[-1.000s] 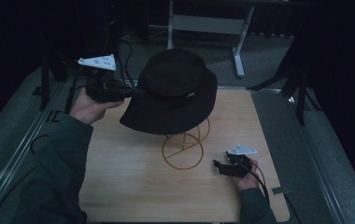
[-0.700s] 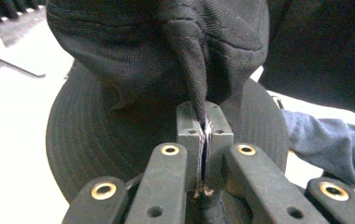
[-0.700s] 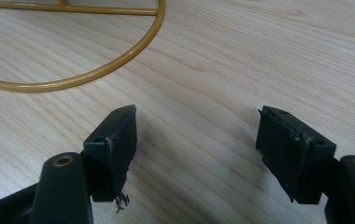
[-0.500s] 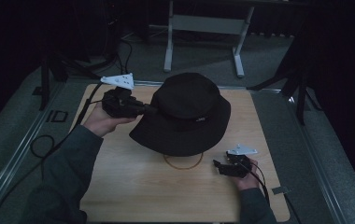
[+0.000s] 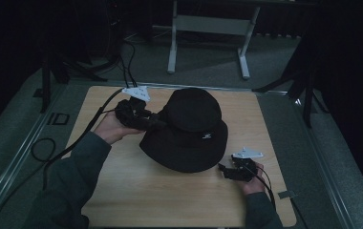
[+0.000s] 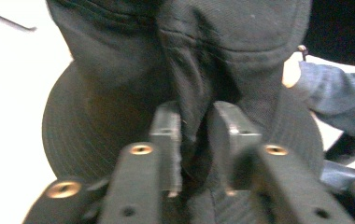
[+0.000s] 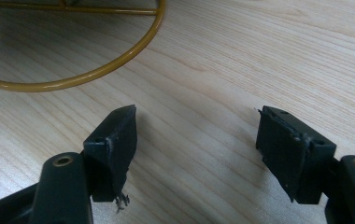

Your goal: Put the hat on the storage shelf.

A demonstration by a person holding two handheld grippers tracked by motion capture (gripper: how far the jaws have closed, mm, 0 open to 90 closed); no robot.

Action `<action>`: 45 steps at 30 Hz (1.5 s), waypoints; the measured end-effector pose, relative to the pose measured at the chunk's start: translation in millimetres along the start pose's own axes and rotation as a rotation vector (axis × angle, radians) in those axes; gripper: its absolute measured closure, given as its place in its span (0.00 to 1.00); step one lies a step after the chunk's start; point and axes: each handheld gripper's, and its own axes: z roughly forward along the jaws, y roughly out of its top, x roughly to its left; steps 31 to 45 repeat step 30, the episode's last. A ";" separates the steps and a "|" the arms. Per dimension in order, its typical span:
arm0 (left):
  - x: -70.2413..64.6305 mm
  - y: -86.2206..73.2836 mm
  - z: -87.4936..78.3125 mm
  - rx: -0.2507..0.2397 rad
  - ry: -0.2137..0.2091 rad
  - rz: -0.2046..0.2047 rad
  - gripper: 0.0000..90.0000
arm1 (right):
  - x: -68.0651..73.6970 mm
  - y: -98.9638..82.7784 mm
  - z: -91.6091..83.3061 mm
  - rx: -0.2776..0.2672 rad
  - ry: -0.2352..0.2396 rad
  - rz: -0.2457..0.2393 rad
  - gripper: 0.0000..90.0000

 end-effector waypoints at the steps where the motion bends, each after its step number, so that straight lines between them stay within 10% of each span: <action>1: 0.1 -0.4 -0.4 -0.004 0.008 0.000 0.66 | 0.0 0.0 0.0 0.000 0.000 0.000 0.32; 6: 0.3 -0.8 -1.3 0.014 0.063 -0.019 0.42 | 0.0 0.0 0.0 0.000 0.000 -0.001 0.32; 17: 4.5 -9.9 -6.9 0.009 0.115 -0.060 0.24 | -0.1 -0.1 -0.1 0.000 0.001 -0.002 0.32; 45: 11.6 -14.7 -30.1 -0.061 0.160 -0.096 0.21 | -0.1 -0.1 -0.2 0.000 0.001 -0.002 0.32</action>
